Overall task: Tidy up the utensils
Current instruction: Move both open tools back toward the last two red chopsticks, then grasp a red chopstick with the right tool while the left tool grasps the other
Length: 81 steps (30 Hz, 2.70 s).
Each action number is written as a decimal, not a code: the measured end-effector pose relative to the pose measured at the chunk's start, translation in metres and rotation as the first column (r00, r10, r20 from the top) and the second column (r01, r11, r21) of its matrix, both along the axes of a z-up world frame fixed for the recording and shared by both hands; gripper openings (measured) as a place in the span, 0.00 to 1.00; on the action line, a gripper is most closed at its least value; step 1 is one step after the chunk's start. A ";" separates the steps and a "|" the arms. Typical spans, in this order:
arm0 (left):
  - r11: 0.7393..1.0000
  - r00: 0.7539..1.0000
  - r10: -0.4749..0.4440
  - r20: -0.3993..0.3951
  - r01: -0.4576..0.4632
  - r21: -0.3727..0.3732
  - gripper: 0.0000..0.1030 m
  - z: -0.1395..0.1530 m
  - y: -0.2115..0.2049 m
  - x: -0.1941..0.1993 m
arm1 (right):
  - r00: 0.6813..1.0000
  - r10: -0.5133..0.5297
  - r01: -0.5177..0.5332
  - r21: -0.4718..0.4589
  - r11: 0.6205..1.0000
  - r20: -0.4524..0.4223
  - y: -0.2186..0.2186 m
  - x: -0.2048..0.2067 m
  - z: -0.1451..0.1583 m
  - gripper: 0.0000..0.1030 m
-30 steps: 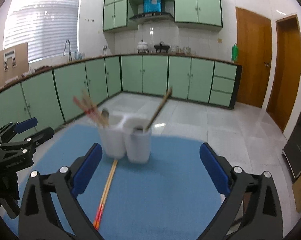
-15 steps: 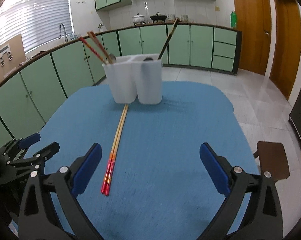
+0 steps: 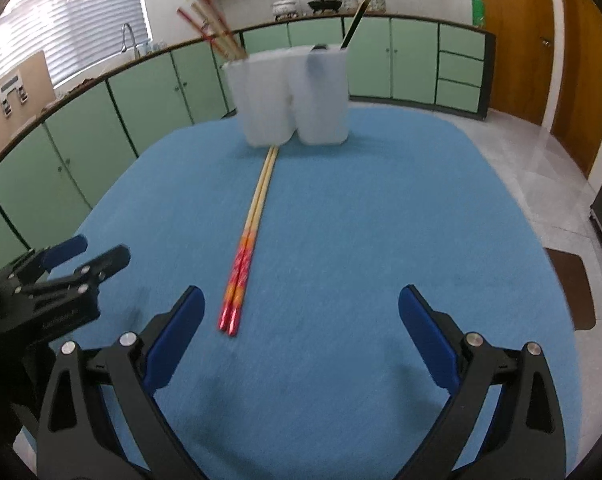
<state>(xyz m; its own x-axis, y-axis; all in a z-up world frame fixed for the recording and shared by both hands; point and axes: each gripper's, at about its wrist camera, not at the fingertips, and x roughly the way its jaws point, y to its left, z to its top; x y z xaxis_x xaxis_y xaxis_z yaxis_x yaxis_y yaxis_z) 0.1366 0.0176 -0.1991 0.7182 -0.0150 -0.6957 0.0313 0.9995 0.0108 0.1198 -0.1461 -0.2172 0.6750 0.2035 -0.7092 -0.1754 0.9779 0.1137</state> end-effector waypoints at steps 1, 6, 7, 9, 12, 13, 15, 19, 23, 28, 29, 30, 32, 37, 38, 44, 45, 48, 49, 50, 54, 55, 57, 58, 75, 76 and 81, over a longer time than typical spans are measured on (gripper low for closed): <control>1.000 1.000 0.001 -0.002 -0.001 -0.001 0.77 -0.001 0.001 0.000 | 1.000 0.013 -0.013 -0.005 1.000 -0.013 0.004 -0.001 -0.004 0.81; 1.000 1.000 0.003 -0.006 -0.003 -0.004 0.78 -0.001 0.002 -0.001 | 0.998 0.039 -0.039 -0.011 0.999 -0.057 0.013 -0.003 -0.015 0.71; 1.000 1.000 0.002 -0.006 -0.002 -0.003 0.78 -0.001 0.002 -0.001 | 0.997 0.041 -0.043 -0.018 0.999 -0.063 0.015 -0.003 -0.016 0.69; 1.000 1.000 -0.001 -0.007 0.001 0.001 0.78 -0.001 0.001 -0.001 | 0.997 0.045 -0.048 -0.031 0.998 -0.070 0.018 -0.002 -0.018 0.67; 1.000 1.000 -0.005 -0.007 0.005 0.006 0.78 -0.002 0.000 -0.001 | 0.996 0.038 -0.042 -0.044 0.998 -0.084 0.020 0.000 -0.021 0.64; 1.000 1.000 -0.005 -0.008 0.005 0.008 0.78 -0.002 0.000 -0.001 | 0.995 0.035 -0.040 -0.050 0.998 -0.091 0.020 0.001 -0.022 0.63; 1.000 1.000 -0.006 -0.010 0.006 0.010 0.79 -0.002 0.000 -0.001 | 0.996 0.025 -0.032 -0.070 0.997 -0.088 0.020 0.001 -0.022 0.60; 1.000 1.000 -0.004 -0.010 0.004 0.007 0.79 -0.003 0.001 -0.001 | 0.996 -0.031 0.025 -0.074 0.997 -0.086 0.009 0.004 -0.020 0.60; 1.000 1.000 -0.004 -0.011 0.004 0.008 0.79 -0.004 0.002 -0.001 | 0.997 -0.011 0.008 -0.039 0.999 -0.082 0.007 0.001 -0.018 0.57; 1.000 1.000 -0.002 -0.010 0.002 0.007 0.79 -0.004 0.003 -0.002 | 0.995 0.040 -0.042 -0.018 0.999 -0.090 0.021 -0.002 -0.021 0.44; 1.000 1.000 -0.001 -0.011 0.001 0.005 0.80 -0.004 0.003 -0.002 | 0.995 0.042 -0.044 -0.020 0.999 -0.087 0.022 -0.003 -0.020 0.43; 1.000 1.000 0.001 -0.011 -0.001 0.004 0.80 -0.004 0.004 -0.002 | 0.995 0.044 -0.047 -0.029 0.998 -0.085 0.024 -0.003 -0.020 0.42; 1.000 1.000 0.003 -0.012 -0.003 0.003 0.80 -0.004 0.004 -0.002 | 0.995 0.046 -0.049 -0.038 0.998 -0.089 0.028 0.002 -0.020 0.35; 1.000 1.000 0.000 -0.019 0.000 0.011 0.80 -0.004 0.002 -0.001 | 0.995 0.039 -0.044 -0.060 0.997 -0.087 0.033 0.009 -0.021 0.19; 1.000 1.000 0.001 -0.021 -0.001 0.011 0.80 -0.004 0.002 -0.001 | 0.995 0.043 -0.049 -0.066 0.997 -0.085 0.035 0.008 -0.021 0.13; 1.000 0.999 -0.016 -0.032 0.016 -0.008 0.80 -0.004 -0.007 -0.002 | 0.996 0.027 -0.029 -0.025 0.999 -0.089 0.027 0.005 -0.019 0.05; 1.000 0.999 -0.023 -0.034 0.022 -0.012 0.80 -0.004 -0.010 -0.002 | 0.996 0.013 -0.015 -0.016 1.000 -0.090 0.022 0.004 -0.019 0.05; 0.999 0.998 -0.037 -0.044 0.035 -0.038 0.79 -0.004 -0.018 -0.004 | 0.996 -0.029 0.028 -0.010 1.000 -0.089 0.005 -0.001 -0.018 0.05; 0.998 0.998 -0.044 -0.047 0.042 -0.049 0.78 -0.004 -0.022 -0.005 | 0.995 -0.041 0.040 -0.011 0.999 -0.087 -0.002 -0.002 -0.017 0.05; 0.997 0.998 -0.051 -0.048 0.048 -0.056 0.78 -0.004 -0.027 -0.005 | 0.995 -0.050 0.050 -0.011 0.999 -0.086 -0.007 -0.003 -0.017 0.05; 0.994 0.996 -0.080 -0.048 0.076 -0.074 0.78 -0.003 -0.045 -0.008 | 0.993 -0.082 0.082 -0.006 0.997 -0.083 -0.028 -0.006 -0.017 0.05; 0.993 0.995 -0.089 -0.050 0.085 -0.081 0.77 -0.003 -0.051 -0.009 | 0.993 -0.084 0.084 -0.006 0.996 -0.084 -0.031 -0.006 -0.017 0.05; 0.991 0.993 -0.103 -0.060 0.097 -0.088 0.71 -0.005 -0.062 -0.008 | 0.992 -0.092 0.092 -0.008 0.996 -0.083 -0.039 -0.007 -0.018 0.05; 0.990 0.992 -0.110 -0.063 0.104 -0.092 0.70 -0.006 -0.065 -0.008 | 0.992 -0.096 0.096 -0.006 0.995 -0.084 -0.042 -0.006 -0.018 0.05; 0.993 0.987 -0.098 -0.130 0.088 -0.082 0.54 -0.017 -0.093 0.000 | 0.992 -0.085 0.085 -0.005 0.996 -0.094 -0.050 0.001 -0.022 0.05; 0.993 0.987 -0.096 -0.130 0.086 -0.080 0.54 -0.017 -0.094 -0.001 | 0.992 -0.084 0.085 -0.002 0.996 -0.094 -0.050 0.000 -0.022 0.06; 0.994 0.989 -0.079 -0.128 0.067 -0.089 0.33 -0.016 -0.094 -0.004 | 0.992 -0.083 0.084 0.003 0.996 -0.094 -0.050 0.001 -0.023 0.06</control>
<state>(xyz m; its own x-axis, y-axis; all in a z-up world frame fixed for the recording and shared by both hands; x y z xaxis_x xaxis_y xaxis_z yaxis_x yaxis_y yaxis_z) 0.1321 -0.0768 -0.2149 0.6154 -0.1264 -0.7780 0.0998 0.9916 -0.0822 0.1204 -0.1966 -0.2399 0.6202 0.1539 -0.7692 -0.0811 0.9879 0.1323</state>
